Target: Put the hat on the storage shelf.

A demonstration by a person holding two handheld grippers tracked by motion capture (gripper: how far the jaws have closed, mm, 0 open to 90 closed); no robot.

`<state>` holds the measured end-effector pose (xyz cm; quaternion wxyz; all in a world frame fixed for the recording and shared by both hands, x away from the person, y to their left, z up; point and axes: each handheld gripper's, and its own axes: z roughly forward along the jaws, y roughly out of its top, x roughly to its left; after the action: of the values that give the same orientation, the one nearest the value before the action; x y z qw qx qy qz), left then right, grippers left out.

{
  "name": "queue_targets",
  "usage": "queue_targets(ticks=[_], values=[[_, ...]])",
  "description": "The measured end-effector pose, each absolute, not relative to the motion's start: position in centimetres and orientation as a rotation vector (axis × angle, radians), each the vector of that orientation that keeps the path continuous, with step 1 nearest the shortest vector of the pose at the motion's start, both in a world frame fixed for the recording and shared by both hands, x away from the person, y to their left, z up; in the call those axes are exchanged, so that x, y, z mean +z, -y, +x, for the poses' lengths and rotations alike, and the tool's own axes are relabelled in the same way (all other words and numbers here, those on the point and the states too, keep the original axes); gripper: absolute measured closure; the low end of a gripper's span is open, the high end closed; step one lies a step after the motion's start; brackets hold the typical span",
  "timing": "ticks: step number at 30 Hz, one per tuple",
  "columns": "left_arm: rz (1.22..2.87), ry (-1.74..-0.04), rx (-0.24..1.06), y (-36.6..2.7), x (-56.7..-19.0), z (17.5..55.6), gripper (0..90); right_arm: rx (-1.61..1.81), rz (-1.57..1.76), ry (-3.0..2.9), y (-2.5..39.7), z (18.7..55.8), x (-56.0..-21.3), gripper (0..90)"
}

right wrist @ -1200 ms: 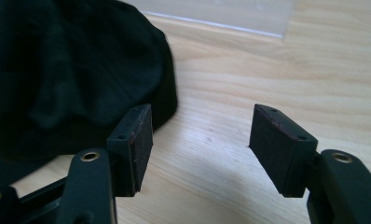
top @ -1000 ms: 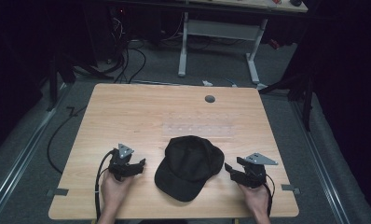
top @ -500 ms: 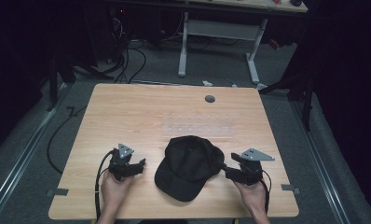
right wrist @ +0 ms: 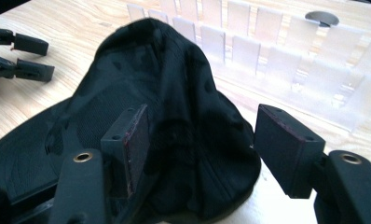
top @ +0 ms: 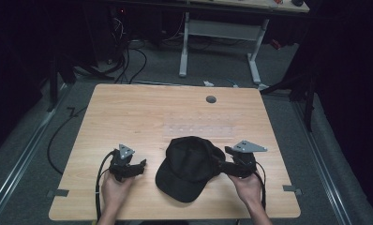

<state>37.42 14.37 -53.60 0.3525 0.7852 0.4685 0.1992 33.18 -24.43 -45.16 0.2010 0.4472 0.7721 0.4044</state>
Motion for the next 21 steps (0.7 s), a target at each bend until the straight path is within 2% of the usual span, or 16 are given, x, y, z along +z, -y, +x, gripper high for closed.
queue_targets(ticks=[21], values=[[2.029,-1.213,0.509,-14.4,-53.6,37.4,27.4,1.109,1.252,-2.205,22.2,36.7,-44.9,33.5]])
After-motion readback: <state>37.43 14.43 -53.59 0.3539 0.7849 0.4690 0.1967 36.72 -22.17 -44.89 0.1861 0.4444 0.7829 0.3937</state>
